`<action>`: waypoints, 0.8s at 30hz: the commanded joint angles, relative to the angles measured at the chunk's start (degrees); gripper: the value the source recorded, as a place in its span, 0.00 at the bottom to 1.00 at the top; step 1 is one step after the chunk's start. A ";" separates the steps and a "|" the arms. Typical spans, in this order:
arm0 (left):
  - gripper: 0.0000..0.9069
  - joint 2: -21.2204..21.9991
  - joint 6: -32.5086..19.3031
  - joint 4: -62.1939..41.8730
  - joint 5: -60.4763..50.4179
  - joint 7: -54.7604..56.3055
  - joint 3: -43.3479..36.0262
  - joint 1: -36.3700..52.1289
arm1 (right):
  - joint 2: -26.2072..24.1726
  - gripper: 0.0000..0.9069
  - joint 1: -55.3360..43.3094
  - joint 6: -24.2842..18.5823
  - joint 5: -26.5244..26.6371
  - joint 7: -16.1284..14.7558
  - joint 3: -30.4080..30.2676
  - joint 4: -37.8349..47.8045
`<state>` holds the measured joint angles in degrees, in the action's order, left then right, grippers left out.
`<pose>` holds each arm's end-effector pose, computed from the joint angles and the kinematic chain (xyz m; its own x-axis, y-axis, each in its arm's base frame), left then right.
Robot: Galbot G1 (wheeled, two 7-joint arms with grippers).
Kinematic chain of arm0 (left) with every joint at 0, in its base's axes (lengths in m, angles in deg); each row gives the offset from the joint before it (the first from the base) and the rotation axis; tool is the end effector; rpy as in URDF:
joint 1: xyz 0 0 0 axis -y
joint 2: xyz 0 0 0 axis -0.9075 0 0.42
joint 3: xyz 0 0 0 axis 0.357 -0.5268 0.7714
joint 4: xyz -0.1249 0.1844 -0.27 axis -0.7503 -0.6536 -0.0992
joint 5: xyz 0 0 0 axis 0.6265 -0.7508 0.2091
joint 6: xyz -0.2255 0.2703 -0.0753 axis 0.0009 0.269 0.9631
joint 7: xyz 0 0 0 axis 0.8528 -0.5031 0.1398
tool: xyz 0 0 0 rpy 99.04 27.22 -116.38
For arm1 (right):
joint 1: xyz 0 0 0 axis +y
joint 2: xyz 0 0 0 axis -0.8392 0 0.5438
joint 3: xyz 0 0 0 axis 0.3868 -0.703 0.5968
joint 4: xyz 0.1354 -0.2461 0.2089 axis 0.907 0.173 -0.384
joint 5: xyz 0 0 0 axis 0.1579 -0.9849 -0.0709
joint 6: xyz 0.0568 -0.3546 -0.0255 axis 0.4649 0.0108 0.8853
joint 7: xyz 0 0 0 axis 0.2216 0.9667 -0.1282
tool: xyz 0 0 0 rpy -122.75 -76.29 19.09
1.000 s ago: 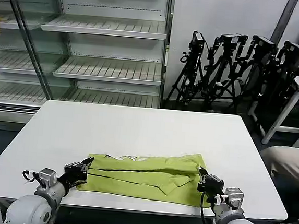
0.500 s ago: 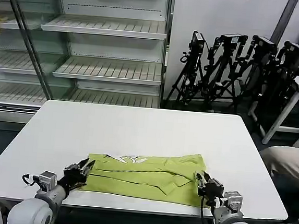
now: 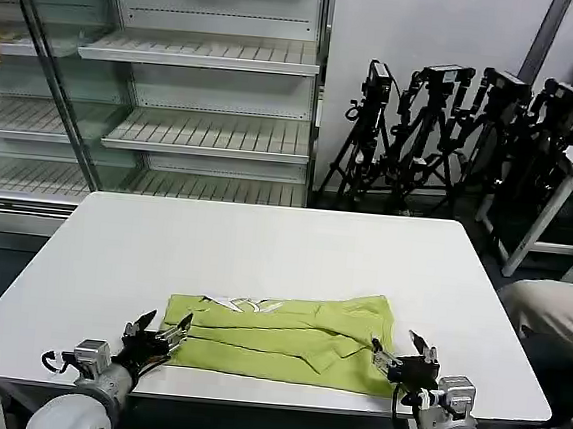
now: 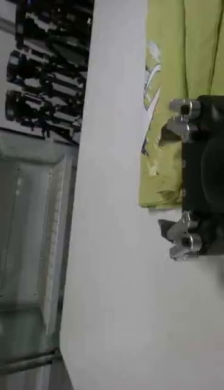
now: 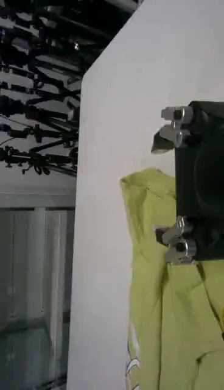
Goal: Fold and organize the clothes.
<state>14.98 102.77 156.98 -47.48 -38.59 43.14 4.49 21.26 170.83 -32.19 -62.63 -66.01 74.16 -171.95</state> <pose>0.2389 0.0699 -0.2659 -0.8991 0.1290 0.4184 0.0722 0.9862 -0.1489 0.2118 -0.0443 -0.2294 -0.9157 -0.1119 0.3859 -0.1340 0.9905 -0.0307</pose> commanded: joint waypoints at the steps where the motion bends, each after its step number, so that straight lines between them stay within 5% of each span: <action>1: 0.16 1.36 0.28 -1.85 2.27 3.57 -1.06 0.39 | 0.49 1.00 1.55 -0.21 -2.54 -0.24 0.82 -0.79; 2: 0.02 1.43 0.18 -2.41 2.27 3.61 -1.26 0.58 | 0.54 1.00 1.69 -0.26 -2.61 -0.21 0.87 -0.83; 19: 0.02 2.50 -0.19 -1.96 2.71 3.07 -2.65 0.14 | 1.19 1.00 2.49 -0.47 -3.50 -0.03 1.10 -1.32; 24: 0.02 1.17 -3.28 -2.12 -6.48 0.18 -2.24 0.06 | 1.14 1.00 2.33 -0.57 -4.05 -0.01 0.50 -1.27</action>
<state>16.75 101.67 154.62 -46.60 -36.40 40.79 4.70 22.42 173.13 -32.68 -66.05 -66.05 75.01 -173.16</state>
